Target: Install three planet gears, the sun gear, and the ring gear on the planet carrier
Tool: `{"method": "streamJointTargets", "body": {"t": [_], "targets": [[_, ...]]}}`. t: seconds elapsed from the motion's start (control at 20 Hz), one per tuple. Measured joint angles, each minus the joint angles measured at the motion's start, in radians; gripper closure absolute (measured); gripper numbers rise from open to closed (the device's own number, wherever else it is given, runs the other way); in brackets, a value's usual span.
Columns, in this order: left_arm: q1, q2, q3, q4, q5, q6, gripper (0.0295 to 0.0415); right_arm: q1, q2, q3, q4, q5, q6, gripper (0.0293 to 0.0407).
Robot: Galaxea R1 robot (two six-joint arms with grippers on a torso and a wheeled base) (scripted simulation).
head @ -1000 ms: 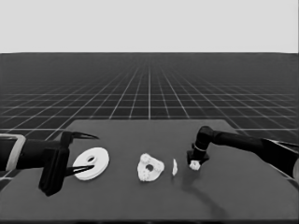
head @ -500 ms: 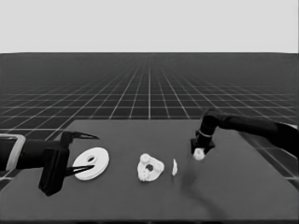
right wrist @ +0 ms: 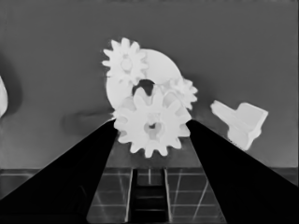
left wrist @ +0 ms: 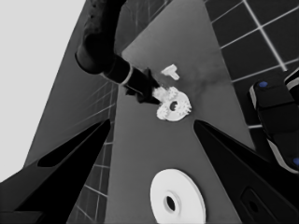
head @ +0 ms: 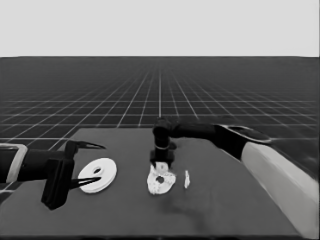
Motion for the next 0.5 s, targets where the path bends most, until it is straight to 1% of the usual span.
{"method": "streamJointTargets", "body": {"t": [0.2, 0.25, 0.3, 0.4, 0.5], "targets": [[0.000, 0.000, 0.000, 0.000, 0.000, 0.000, 0.0326, 0.000, 0.031, -0.043, 0.000, 0.001, -0.009, 0.0389], [0.000, 0.000, 0.000, 0.000, 0.000, 0.000, 0.0326, -0.047, 0.039, -0.067, -0.048, 0.014, -0.024, 0.0389], [0.000, 0.000, 0.000, 0.000, 0.000, 0.000, 0.0326, -0.080, 0.044, -0.086, -0.077, 0.023, -0.036, 0.0389], [0.000, 0.000, 0.000, 0.000, 0.000, 0.000, 0.0326, -0.109, 0.051, -0.108, -0.102, 0.034, -0.048, 0.0389], [0.000, 0.000, 0.000, 0.000, 0.000, 0.000, 0.0326, -0.118, 0.053, -0.116, -0.111, 0.038, -0.053, 0.0389]]}}
